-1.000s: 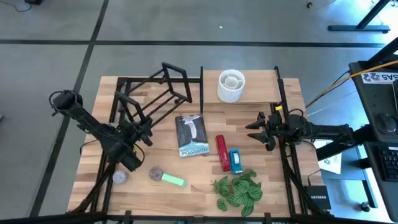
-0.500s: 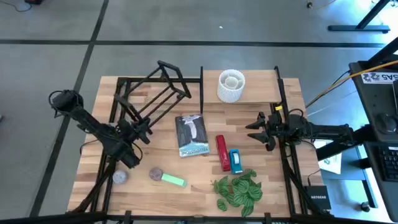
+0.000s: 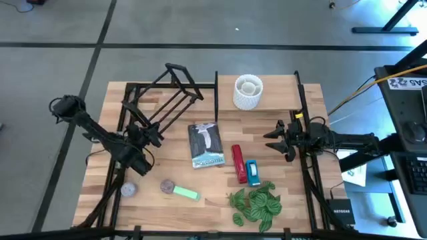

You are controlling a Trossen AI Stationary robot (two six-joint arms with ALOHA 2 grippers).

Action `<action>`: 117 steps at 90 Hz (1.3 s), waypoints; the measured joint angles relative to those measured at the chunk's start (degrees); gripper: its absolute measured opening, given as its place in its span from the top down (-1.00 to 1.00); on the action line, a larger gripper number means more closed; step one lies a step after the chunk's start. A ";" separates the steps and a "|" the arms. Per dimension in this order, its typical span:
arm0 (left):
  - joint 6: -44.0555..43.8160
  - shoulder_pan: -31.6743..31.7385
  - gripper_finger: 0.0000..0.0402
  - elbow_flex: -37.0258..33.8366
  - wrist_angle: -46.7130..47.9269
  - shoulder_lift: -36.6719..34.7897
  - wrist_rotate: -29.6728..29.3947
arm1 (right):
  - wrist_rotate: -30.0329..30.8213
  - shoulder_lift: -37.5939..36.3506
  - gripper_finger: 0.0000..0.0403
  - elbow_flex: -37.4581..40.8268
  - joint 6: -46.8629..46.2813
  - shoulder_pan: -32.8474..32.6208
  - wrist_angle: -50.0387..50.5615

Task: Stock shelves
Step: Adjust the black bookshelf

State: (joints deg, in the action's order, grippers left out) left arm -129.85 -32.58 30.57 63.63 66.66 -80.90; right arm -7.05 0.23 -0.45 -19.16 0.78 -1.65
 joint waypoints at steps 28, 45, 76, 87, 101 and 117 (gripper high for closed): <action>-0.97 1.95 0.46 -0.03 -0.51 -0.29 2.97 | 0.01 0.02 0.10 0.00 0.00 -0.01 0.02; 1.66 1.94 0.81 -0.03 -4.85 -0.29 1.64 | 0.01 0.02 0.10 0.00 0.01 -0.01 0.00; 16.18 -2.63 0.85 2.85 -10.72 -0.59 -7.65 | 0.02 0.00 0.10 0.00 0.00 0.00 0.00; 16.65 -5.93 0.85 3.17 -10.21 -0.66 -8.81 | 0.02 0.00 0.10 0.00 0.01 -0.01 0.02; 15.80 -9.63 0.85 3.18 -10.24 -0.68 -9.02 | 0.02 0.02 0.10 0.00 0.00 0.00 0.00; 15.06 -13.44 0.85 3.15 -9.17 -0.72 -9.07 | 0.02 0.00 0.10 -0.02 0.00 0.00 0.00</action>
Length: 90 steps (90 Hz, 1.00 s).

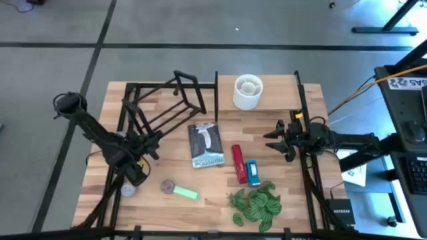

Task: Stock shelves
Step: Adjust the black bookshelf

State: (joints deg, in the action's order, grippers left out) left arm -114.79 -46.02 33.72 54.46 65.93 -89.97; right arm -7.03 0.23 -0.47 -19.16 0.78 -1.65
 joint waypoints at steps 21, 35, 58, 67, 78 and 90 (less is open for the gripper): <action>-6.50 -2.04 0.85 -2.50 5.67 -0.02 -0.31 | 0.00 0.00 0.10 0.02 0.01 0.00 0.02; -15.24 -2.02 0.85 -7.83 5.60 -0.37 -0.67 | 0.00 0.01 0.10 0.01 0.01 0.00 0.01; -15.37 -2.01 0.85 -12.65 -1.07 -3.58 -0.42 | 0.00 0.00 0.10 0.02 0.02 0.00 0.02; -15.35 -2.01 0.85 -12.66 -1.05 -4.20 -0.26 | -0.01 0.00 0.10 0.02 0.01 -0.01 0.00; -15.68 -1.46 0.85 -12.66 -1.26 -4.44 -0.20 | -0.01 0.00 0.10 0.02 0.01 -0.01 0.01; -14.89 0.54 0.70 -12.68 -2.76 -4.44 0.88 | -0.02 0.02 0.10 0.02 0.02 0.00 0.00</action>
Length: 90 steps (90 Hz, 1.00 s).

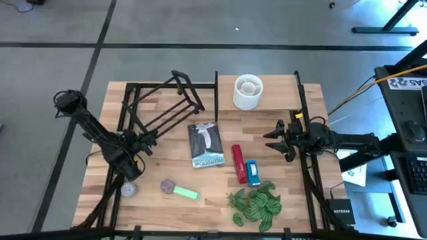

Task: Stock shelves
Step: Adjust the black bookshelf

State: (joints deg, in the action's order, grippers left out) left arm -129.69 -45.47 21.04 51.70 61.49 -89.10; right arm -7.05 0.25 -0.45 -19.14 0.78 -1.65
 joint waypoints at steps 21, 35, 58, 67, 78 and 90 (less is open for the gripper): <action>1.04 0.89 0.32 1.37 1.11 -0.30 1.71 | 0.01 -0.02 0.10 0.00 0.00 -0.01 0.00; 4.90 1.00 0.21 5.15 5.48 -2.37 7.46 | 0.01 -0.01 0.10 -0.01 0.00 0.00 0.00; 21.12 1.00 0.14 12.72 6.23 -5.09 21.05 | 0.02 -0.02 0.10 -0.02 0.00 0.00 0.02; 26.95 1.00 0.12 15.64 6.20 -5.90 25.02 | 0.01 -0.01 0.10 0.00 0.00 0.00 0.01; 29.67 1.00 0.12 18.48 6.49 -6.43 28.19 | 0.02 -0.01 0.10 0.00 0.00 0.00 0.01; 29.88 1.00 0.13 21.06 6.37 -6.43 30.69 | 0.00 -0.02 0.10 0.00 0.00 -0.02 0.02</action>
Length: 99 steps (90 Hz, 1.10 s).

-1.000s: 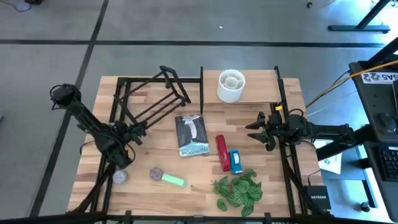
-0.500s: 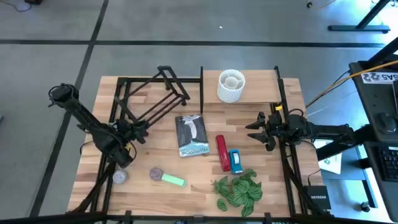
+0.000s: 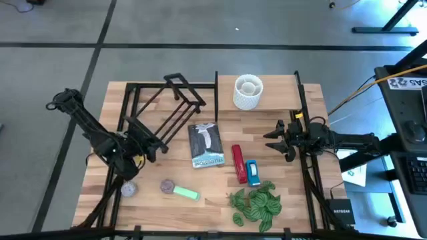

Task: Stock shelves
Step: Adjust the black bookshelf

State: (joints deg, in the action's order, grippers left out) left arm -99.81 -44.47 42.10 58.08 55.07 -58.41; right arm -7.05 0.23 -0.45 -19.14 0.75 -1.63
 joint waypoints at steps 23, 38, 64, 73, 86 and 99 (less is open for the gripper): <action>2.51 0.00 0.13 1.74 -0.08 0.00 19.50 | 0.00 0.02 0.10 0.00 0.00 0.01 -0.01; 3.13 -0.03 0.13 1.74 -5.02 0.00 25.04 | 0.01 0.02 0.10 0.00 0.00 0.00 0.00; 23.95 0.49 0.14 9.26 -20.13 0.04 15.25 | 0.00 0.00 0.10 0.00 0.00 0.00 0.00; 34.45 3.28 0.15 14.94 -20.01 0.09 11.92 | 0.02 0.00 0.10 0.00 0.00 0.01 -0.01; 48.58 9.69 0.22 22.32 -18.58 0.22 7.80 | 0.00 0.00 0.10 -0.02 0.00 0.02 0.00; 55.15 19.31 0.34 29.19 -8.16 0.22 5.53 | 0.02 0.00 0.10 0.00 0.00 0.00 -0.02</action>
State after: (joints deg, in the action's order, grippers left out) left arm -44.66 -25.16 71.29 49.92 55.29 -52.88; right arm -7.03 0.23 -0.45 -19.14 0.76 -1.65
